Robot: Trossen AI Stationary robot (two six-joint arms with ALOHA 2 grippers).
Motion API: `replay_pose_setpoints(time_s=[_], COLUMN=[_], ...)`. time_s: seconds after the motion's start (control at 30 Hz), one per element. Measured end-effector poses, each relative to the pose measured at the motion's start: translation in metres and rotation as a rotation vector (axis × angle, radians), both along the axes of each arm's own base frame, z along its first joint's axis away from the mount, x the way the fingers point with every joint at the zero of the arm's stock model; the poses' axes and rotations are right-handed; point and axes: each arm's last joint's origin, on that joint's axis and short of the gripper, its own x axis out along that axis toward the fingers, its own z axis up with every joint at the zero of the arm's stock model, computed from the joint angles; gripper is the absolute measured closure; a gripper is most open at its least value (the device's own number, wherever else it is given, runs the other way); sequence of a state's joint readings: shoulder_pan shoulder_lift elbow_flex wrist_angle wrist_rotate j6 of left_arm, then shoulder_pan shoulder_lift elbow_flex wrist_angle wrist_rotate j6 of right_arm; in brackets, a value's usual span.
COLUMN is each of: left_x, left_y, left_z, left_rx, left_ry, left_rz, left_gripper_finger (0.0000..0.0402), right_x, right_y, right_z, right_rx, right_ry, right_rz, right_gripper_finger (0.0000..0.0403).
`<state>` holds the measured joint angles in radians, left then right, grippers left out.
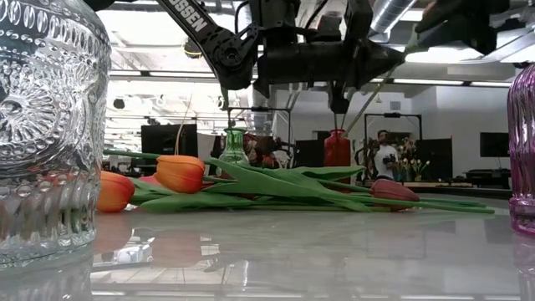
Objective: Sort flowers into vase by color
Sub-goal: Put the pink flower into the purple vase
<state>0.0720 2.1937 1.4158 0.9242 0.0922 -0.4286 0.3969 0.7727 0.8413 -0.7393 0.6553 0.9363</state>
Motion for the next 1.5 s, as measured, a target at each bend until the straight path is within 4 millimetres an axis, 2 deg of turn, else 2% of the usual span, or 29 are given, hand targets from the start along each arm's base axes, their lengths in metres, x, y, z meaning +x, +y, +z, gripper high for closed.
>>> replay_pose_setpoints(time_s=[0.4, 0.53, 0.73, 1.07, 1.27, 1.37, 1.5], left_x=[-0.001, -0.001, -0.001, -0.001, -0.001, -0.001, -0.001], left_y=[-0.006, -0.006, -0.006, -0.007, -0.007, -0.008, -0.009], left_z=[0.006, 0.006, 0.006, 0.006, 0.006, 0.007, 0.007], left_rx=[0.005, 0.005, 0.006, 0.010, 0.069, 0.122, 0.144], left_ry=[-0.064, -0.064, -0.064, -0.062, -0.063, -0.077, -0.083], left_rz=[-0.011, -0.014, -0.018, -0.038, -0.094, -0.115, -0.121], left_gripper_finger=[0.0401, 0.0401, 0.0401, 0.0401, 0.0400, 0.0381, 0.0332], right_x=[0.007, 0.011, 0.019, 0.021, 0.020, 0.020, 0.018], right_y=[0.001, 0.002, 0.005, 0.006, 0.007, 0.008, 0.009], right_z=[-0.001, 0.000, 0.004, 0.004, 0.004, 0.005, 0.011], right_rx=[-0.077, -0.123, -0.181, -0.186, -0.167, -0.139, -0.130], right_ry=[-0.013, -0.012, -0.036, -0.034, -0.033, -0.040, -0.060], right_rz=[-0.078, -0.054, -0.013, 0.005, 0.035, 0.076, 0.136], right_gripper_finger=[0.0242, 0.0247, 0.0285, 0.0368, 0.0367, 0.0360, 0.0364])
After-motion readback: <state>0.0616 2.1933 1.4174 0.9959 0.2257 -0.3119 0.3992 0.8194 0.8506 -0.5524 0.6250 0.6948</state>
